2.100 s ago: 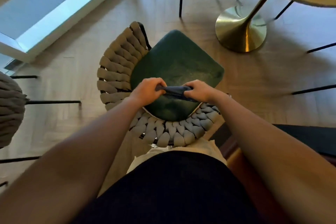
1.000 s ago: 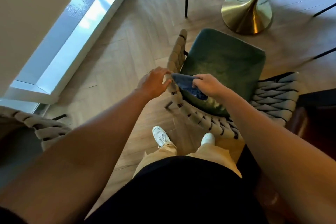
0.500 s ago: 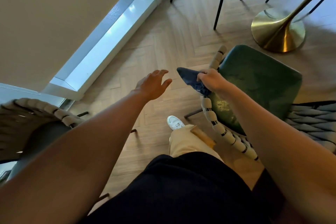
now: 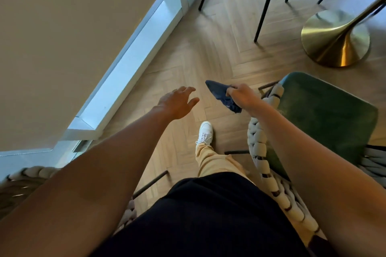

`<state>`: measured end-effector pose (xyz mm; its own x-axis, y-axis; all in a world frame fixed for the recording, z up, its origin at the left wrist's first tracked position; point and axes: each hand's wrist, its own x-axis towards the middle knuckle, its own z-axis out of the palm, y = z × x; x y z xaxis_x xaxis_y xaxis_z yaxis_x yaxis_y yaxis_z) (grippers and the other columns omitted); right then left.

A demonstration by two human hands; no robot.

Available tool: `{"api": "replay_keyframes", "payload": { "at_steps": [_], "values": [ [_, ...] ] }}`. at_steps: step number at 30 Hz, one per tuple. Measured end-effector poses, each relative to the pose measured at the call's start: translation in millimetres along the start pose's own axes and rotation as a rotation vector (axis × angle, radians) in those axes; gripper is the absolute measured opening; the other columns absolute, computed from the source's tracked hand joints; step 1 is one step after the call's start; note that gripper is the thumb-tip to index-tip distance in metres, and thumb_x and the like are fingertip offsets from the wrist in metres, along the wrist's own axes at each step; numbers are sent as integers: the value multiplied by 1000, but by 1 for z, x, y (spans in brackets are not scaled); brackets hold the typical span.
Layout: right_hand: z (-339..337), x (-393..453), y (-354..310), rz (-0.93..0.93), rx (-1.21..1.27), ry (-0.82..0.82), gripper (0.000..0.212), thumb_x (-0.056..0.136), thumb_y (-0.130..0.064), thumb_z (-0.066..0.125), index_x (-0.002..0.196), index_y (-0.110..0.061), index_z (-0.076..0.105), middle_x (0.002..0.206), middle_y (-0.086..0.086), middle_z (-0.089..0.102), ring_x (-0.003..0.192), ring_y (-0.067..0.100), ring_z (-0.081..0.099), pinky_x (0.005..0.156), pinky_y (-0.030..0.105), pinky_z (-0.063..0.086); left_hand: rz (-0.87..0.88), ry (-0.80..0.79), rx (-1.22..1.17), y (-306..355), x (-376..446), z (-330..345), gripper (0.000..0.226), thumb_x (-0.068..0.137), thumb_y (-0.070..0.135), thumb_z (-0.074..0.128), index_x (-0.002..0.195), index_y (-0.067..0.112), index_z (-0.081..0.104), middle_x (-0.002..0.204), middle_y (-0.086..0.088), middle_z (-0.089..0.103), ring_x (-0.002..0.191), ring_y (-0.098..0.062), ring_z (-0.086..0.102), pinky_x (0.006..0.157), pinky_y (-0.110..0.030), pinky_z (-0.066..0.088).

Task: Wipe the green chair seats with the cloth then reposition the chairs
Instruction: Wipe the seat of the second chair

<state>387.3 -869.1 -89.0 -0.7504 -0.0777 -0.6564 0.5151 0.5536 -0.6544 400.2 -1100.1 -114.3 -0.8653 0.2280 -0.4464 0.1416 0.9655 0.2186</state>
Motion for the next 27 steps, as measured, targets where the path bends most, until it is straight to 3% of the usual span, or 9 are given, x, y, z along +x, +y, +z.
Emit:
{"api": "replay_keyframes", "payload": {
  "at_steps": [3,8,16,22,27],
  "values": [
    [-10,32,-32,35,36,14,19,98,-7,43,95,-9,62,76,14,55,57,18,45,50,26,35,11,-2,19,-17,35,-28,57,104,57,38,152,28,40,154,-3,49,133,-29,55,101,-44,52],
    [-33,69,-79,42,63,36,20,98,-7,43,88,-11,60,58,8,50,43,15,43,35,14,31,-6,14,14,-38,84,-76,56,105,56,39,153,28,39,156,-2,46,137,-29,51,106,-44,46],
    [-84,134,-127,18,72,79,24,94,-15,48,100,-2,68,85,14,61,76,23,53,68,35,39,99,-26,21,-41,189,-131,58,104,58,36,154,29,36,157,-4,44,137,-30,51,108,-45,46],
    [-130,201,-163,67,133,144,20,94,-13,46,86,-14,64,74,14,60,68,27,53,64,38,40,232,-62,28,-44,301,-164,57,104,57,37,153,28,38,156,-3,45,139,-28,48,111,-45,42],
    [-167,248,-201,147,240,189,22,99,-8,43,84,-11,59,59,3,49,51,15,45,44,24,35,329,-98,-24,-50,391,-200,53,105,54,40,151,27,40,152,-2,49,135,-26,51,109,-46,45]
  ]
}}
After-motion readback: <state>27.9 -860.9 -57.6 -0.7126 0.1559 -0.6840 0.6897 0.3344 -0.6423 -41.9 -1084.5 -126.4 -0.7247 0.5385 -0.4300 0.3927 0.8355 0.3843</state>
